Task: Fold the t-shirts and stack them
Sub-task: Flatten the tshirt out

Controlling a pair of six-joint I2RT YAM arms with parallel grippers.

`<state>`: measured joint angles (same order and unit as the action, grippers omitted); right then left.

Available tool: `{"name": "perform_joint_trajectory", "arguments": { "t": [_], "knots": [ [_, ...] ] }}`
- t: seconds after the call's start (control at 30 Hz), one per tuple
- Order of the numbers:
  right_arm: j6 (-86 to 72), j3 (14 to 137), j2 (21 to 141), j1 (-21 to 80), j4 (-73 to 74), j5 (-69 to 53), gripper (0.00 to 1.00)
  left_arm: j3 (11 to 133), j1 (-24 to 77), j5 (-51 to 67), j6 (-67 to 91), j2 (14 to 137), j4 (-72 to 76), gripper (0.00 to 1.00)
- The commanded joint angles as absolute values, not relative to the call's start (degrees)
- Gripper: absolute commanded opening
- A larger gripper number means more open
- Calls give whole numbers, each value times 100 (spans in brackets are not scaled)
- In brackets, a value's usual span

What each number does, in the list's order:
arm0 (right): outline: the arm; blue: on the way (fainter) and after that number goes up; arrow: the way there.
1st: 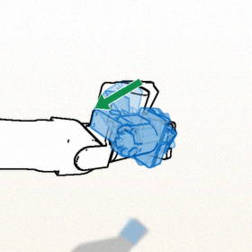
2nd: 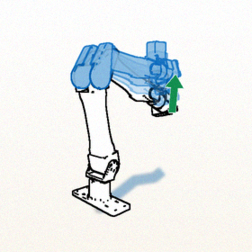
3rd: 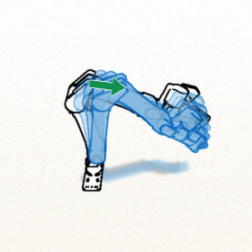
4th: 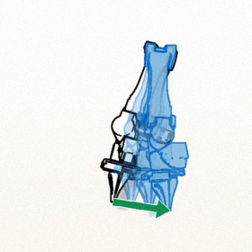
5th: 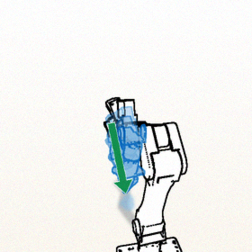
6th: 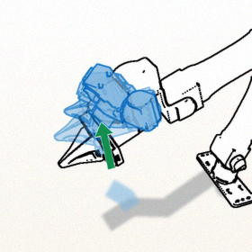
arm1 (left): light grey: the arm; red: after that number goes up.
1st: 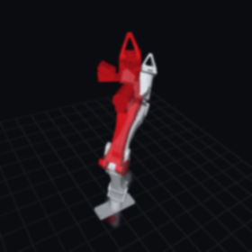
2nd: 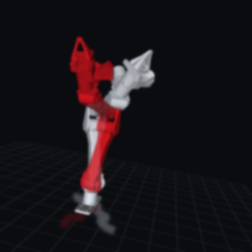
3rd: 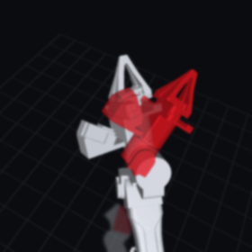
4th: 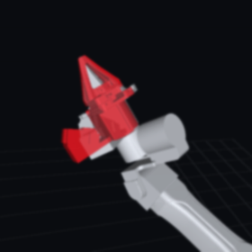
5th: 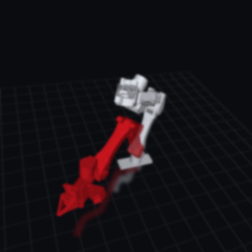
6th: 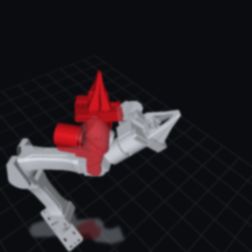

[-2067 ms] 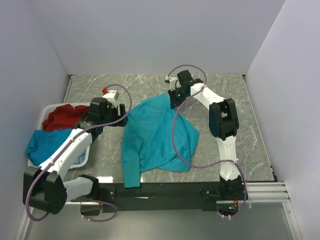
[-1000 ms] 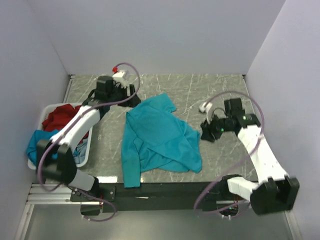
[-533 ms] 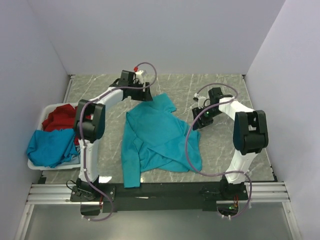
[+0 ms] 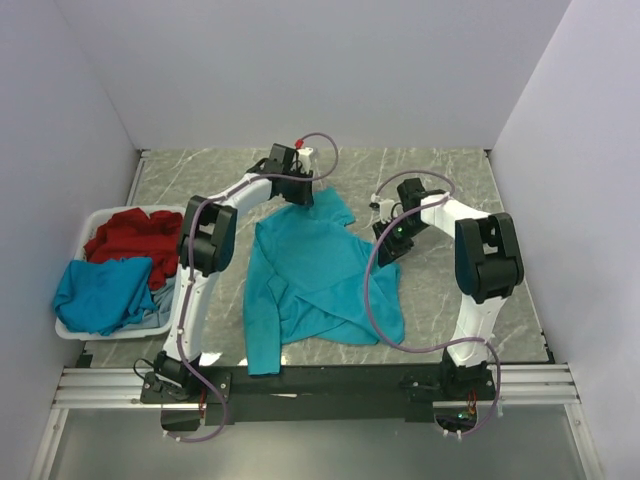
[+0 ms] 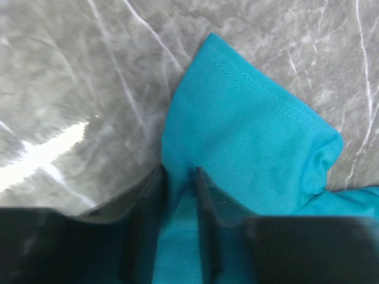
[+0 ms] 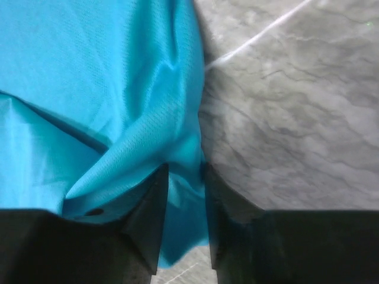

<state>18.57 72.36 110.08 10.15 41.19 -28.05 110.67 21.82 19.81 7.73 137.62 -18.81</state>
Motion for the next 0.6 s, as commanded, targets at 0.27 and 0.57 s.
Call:
{"name": "perform_joint_trajectory", "arguments": {
  "t": [0.27, 0.57],
  "knots": [
    [2144, 7830, 10347, 1011, 4595, -2339, 0, 10644, 2110, 1565, 632, 12640, -1645, 0],
    [2592, 10062, 8933, 791, 5379, -2346, 0, 9915, 1617, 1599, 1124, 10101, -783, 0]
  ]
}}
